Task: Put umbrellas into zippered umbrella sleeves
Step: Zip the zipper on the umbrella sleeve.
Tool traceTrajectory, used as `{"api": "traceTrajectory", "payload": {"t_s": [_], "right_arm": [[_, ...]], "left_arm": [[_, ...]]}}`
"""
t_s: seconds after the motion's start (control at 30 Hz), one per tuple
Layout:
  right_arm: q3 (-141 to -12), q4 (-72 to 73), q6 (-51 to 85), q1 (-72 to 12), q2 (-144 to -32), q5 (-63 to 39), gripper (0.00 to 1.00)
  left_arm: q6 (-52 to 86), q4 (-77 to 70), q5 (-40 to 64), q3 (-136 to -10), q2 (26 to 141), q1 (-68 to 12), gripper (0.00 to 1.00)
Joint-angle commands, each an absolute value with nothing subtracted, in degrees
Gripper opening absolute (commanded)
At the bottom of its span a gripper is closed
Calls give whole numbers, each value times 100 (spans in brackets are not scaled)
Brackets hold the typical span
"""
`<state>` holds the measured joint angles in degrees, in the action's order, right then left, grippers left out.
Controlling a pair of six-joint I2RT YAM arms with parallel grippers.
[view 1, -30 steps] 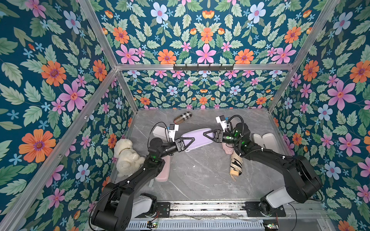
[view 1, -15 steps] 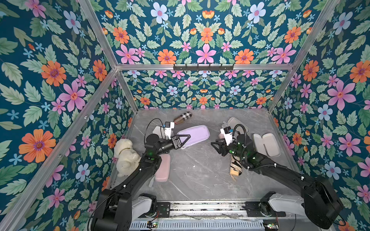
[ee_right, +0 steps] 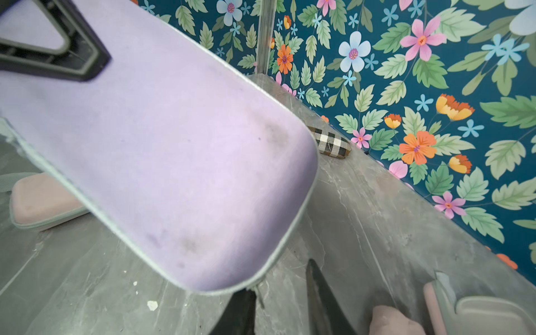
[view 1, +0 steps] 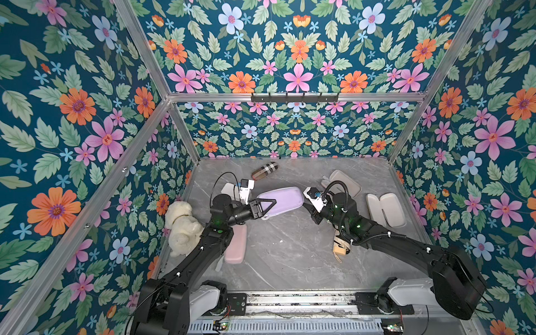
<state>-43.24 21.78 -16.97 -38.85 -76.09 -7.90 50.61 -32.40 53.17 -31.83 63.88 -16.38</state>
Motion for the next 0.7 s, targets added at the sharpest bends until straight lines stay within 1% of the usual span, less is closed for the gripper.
{"api": "traceTrajectory", "payload": {"t_s": [0.0, 0.27, 0.4, 0.53, 0.6, 0.67], "right_arm": [[-4377, 2423, -2185, -3960, -7592, -879, 23], [-4356, 2320, -2607, -4059, -7535, -836, 13], [-4492, 2192, -2667, -4033, -7568, -755, 0], [-4667, 2179, -2672, -3731, -7696, -694, 0], [-4792, 2259, -2750, -3559, -7794, -711, 0], [-4970, 2319, -2882, -3496, -7913, -719, 0]], "left_arm": [[4779, -3127, 5521, -3243, 6373, -1652, 9], [4471, -2669, 5607, -3361, 6378, -1642, 8], [4149, -2124, 5630, -3450, 6393, -1643, 7], [3697, -1299, 5685, -3577, 6437, -1643, 4], [3590, -1065, 5740, -3571, 6470, -1652, 1], [3542, -968, 5790, -3550, 6506, -1662, 0]]}}
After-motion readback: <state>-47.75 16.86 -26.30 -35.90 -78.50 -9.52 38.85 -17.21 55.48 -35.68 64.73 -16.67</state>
